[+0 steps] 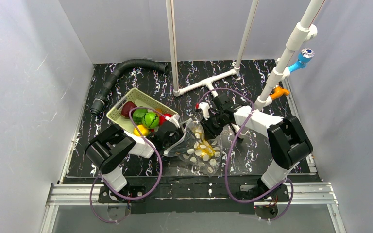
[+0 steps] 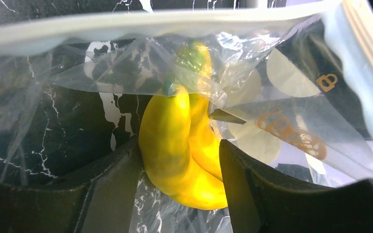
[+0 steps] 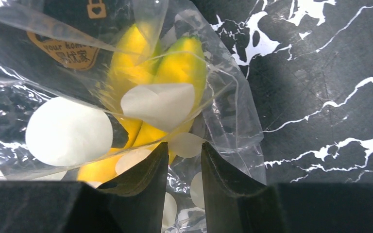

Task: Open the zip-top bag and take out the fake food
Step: Pick up the fake fruit from the zipper food storage bag.

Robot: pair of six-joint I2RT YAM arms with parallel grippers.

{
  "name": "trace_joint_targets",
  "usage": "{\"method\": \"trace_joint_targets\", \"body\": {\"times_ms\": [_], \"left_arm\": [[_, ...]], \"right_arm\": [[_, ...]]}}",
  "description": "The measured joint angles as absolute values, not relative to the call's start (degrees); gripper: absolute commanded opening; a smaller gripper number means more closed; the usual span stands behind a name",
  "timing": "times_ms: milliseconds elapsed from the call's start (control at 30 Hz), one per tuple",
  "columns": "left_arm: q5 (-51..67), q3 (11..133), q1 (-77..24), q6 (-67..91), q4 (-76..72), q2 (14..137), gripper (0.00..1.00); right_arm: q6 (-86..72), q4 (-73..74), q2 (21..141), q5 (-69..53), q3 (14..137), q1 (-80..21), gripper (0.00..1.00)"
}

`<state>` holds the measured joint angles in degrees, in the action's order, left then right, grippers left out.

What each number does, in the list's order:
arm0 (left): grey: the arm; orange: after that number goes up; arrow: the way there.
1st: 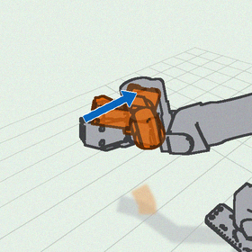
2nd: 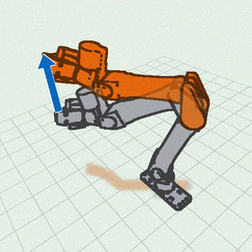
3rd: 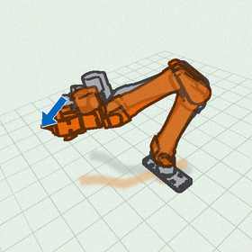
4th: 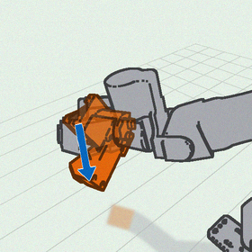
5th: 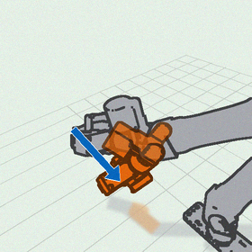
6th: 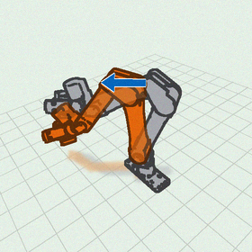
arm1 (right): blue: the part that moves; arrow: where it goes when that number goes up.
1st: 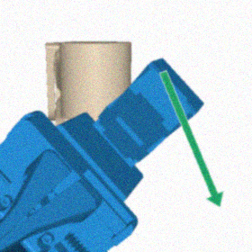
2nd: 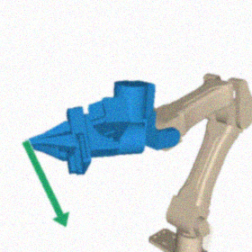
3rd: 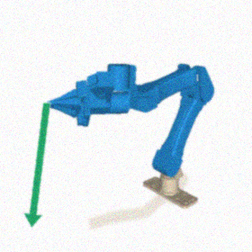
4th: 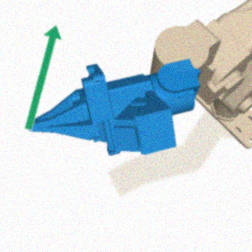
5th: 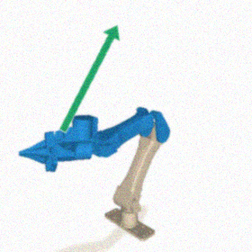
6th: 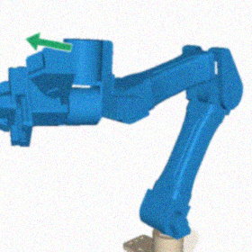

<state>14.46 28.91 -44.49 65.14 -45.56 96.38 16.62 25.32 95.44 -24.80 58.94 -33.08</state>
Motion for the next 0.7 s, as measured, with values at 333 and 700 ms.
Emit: {"method": "trace_joint_targets", "body": {"times_ms": [333,700], "left_arm": [[15.2,29.5,-44.5,65.2,-46.5,97.3,0.62],[16.1,30.2,-45.0,65.7,-49.0,98.8,0.7]], "right_arm": [[16.6,26.8,96.0,-27.7,59.5,-33.5,0.39],[16.7,27.2,96.1,-28.8,59.5,-33.6,0.4]]}}
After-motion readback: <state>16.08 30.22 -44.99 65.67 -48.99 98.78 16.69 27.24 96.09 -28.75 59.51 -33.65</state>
